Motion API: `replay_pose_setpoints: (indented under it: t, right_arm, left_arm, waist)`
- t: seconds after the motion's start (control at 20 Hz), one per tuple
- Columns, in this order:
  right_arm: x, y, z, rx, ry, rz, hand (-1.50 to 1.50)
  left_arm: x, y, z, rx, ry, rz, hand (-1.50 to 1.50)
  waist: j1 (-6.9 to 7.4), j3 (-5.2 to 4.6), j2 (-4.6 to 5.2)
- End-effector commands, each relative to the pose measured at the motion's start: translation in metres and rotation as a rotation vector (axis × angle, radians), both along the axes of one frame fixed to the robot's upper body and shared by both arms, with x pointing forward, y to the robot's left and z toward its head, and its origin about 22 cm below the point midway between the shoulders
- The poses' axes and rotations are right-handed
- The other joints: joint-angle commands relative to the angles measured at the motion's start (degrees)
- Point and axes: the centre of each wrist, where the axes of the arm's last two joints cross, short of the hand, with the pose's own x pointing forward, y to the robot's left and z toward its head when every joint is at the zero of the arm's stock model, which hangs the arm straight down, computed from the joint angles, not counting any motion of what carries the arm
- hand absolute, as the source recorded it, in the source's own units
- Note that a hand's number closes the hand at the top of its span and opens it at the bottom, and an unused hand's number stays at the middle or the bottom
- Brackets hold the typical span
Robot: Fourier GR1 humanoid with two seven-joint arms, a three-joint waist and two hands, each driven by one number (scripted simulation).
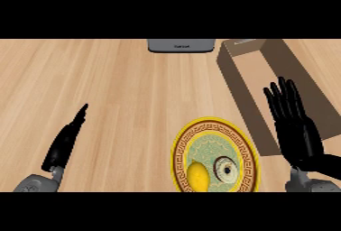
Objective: Pick the cupcake from the plate and place it in the cardboard box
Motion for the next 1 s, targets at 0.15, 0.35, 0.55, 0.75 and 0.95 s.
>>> replay_pose_setpoints:
  t: [0.15,0.35,0.55,0.75,0.95]
  right_arm:
    - [-0.066,-0.074,-0.033,-0.032,0.167,-0.607,1.50]
    - [-0.144,-0.134,-0.077,-0.399,0.520,-0.947,1.50]
    - [-0.183,-0.091,-0.085,-0.461,0.377,-1.124,-1.50]
    - [-0.198,-0.080,-0.050,-0.615,0.335,-1.018,-1.50]
    - [-0.231,-0.079,-0.027,-0.821,0.515,-0.840,-1.50]
  left_arm:
    - [0.019,-0.006,0.042,-0.233,-0.237,0.122,0.00]
    - [0.022,-0.019,0.055,-0.382,-0.320,0.152,0.00]
    - [0.023,-0.019,0.064,-0.462,-0.350,0.164,0.00]
    - [0.000,-0.021,0.076,-0.502,-0.344,0.079,0.00]
    - [0.012,-0.024,0.083,-0.472,-0.359,0.069,0.00]
  waist:
    - [-3.87,0.63,-0.56]
    - [-4.66,0.15,0.62]
    - [-2.17,0.60,0.41]
    - [0.93,0.65,0.62]
    - [0.64,0.51,1.11]
